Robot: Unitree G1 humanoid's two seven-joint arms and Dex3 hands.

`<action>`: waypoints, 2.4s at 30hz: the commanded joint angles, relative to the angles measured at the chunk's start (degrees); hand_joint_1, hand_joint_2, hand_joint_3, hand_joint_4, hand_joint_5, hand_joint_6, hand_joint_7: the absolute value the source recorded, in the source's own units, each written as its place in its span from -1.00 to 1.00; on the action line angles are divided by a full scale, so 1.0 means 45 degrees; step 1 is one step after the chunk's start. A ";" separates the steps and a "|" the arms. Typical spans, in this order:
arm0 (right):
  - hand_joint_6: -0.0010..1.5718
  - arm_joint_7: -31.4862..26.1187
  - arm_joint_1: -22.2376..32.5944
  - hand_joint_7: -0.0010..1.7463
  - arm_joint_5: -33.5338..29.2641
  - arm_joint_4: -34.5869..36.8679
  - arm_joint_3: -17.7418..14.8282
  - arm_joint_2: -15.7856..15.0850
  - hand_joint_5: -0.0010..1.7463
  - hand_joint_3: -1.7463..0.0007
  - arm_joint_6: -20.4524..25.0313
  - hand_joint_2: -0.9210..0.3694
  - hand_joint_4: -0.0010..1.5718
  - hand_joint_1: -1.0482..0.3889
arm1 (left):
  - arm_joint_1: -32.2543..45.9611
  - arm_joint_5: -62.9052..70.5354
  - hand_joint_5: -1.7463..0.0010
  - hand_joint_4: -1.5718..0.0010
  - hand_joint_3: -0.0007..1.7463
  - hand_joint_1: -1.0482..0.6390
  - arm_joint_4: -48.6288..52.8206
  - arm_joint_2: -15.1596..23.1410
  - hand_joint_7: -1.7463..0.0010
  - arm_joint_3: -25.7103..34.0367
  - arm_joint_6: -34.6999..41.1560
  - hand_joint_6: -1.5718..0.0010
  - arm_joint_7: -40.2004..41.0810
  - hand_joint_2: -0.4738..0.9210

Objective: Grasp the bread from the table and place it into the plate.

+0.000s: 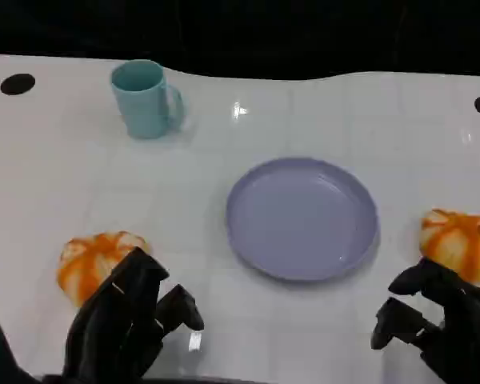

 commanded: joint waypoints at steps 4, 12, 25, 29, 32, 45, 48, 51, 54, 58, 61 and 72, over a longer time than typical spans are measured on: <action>0.06 0.0015 -0.0026 0.15 0.0077 0.0037 -0.0133 -0.0029 0.76 0.76 -0.0089 -1.00 -0.06 -0.25 | -0.0046 -0.0081 -1.00 0.06 -0.56 -0.37 0.0032 0.0112 -1.00 0.0138 0.0009 0.34 0.0028 1.00; 0.07 -0.0110 0.0000 0.15 0.0050 -0.0061 -0.0119 -0.0036 0.75 0.77 -0.0015 -1.00 -0.06 -0.26 | -0.0062 -0.0034 -1.00 0.05 -0.56 -0.37 0.0052 0.0162 -1.00 0.0120 0.0010 0.34 0.0021 1.00; 0.06 -0.0122 -0.0002 0.15 0.0006 -0.0078 -0.0062 -0.0021 0.76 0.76 -0.0037 -1.00 -0.06 -0.26 | 0.0021 0.1146 -1.00 0.08 -0.55 -0.37 -0.0014 0.0229 -1.00 -0.0116 -0.1217 0.39 0.0153 1.00; 0.06 -0.0210 -0.0013 0.16 -0.0010 -0.0091 -0.0023 0.0065 0.76 0.76 -0.0054 -1.00 -0.06 -0.25 | 0.0130 0.2828 -1.00 0.19 -0.54 -0.40 -0.0247 0.0500 -0.76 -0.0467 -0.2773 0.36 0.0486 1.00; 0.06 -0.0234 -0.0027 0.16 -0.0081 -0.0088 0.0025 0.0073 0.76 0.76 -0.0091 -1.00 -0.06 -0.26 | 0.0152 0.3954 -0.75 0.17 -0.55 -0.38 -0.0340 0.0585 -0.26 -0.0610 -0.4142 0.21 0.0915 1.00; 0.06 -0.0234 0.0021 0.17 -0.0094 -0.0182 0.0088 0.0138 0.77 0.77 -0.0091 -1.00 -0.07 -0.27 | 0.0176 0.9625 0.34 0.45 -0.88 -0.26 -0.2155 0.3230 1.00 -0.1303 -0.6167 0.29 0.2831 1.00; 0.06 -0.0317 0.0029 0.17 -0.0121 -0.0256 0.0113 0.0158 0.77 0.78 -0.0048 -1.00 -0.07 -0.27 | 0.0251 1.1579 0.48 0.57 -0.90 -0.28 -0.3196 0.4368 1.00 -0.1418 -0.5667 0.44 0.2985 1.00; 0.06 -0.0376 0.0059 0.17 -0.0182 -0.0315 0.0149 0.0180 0.77 0.77 -0.0102 -1.00 -0.06 -0.27 | 0.0323 1.2615 0.64 0.61 -0.93 -0.30 -0.3791 0.4897 1.00 -0.1527 -0.5237 0.52 0.3087 1.00; 0.06 -0.0326 0.0010 0.18 -0.0268 -0.0201 0.0150 0.0146 0.77 0.76 -0.0256 -1.00 -0.06 -0.27 | 0.0382 1.4408 0.72 0.67 -0.94 -0.34 -0.4181 0.5574 1.00 -0.1686 -0.5344 0.59 0.3641 1.00; 0.05 -0.0257 -0.0009 0.17 -0.0049 -0.0164 0.0077 0.0123 0.76 0.75 -0.0068 -1.00 -0.06 -0.26 | 0.0513 1.7228 0.78 0.73 -0.95 -0.41 -0.4865 0.6176 1.00 -0.1974 -0.4901 0.60 0.4377 1.00; 0.06 -0.0296 0.0000 0.17 -0.0058 -0.0213 0.0098 0.0113 0.76 0.76 -0.0044 -1.00 -0.06 -0.27 | 0.0477 1.8301 0.85 0.80 -0.97 -0.40 -0.5090 0.6423 1.00 -0.2185 -0.4408 0.62 0.4290 0.97; 0.06 -0.0346 0.0020 0.19 -0.0155 -0.0235 0.0099 0.0111 0.78 0.76 -0.0107 -1.00 -0.06 -0.27 | -0.0632 2.0174 0.96 0.93 -1.00 -0.26 -0.5137 0.7227 1.00 -0.3301 -0.2183 0.77 0.1750 0.86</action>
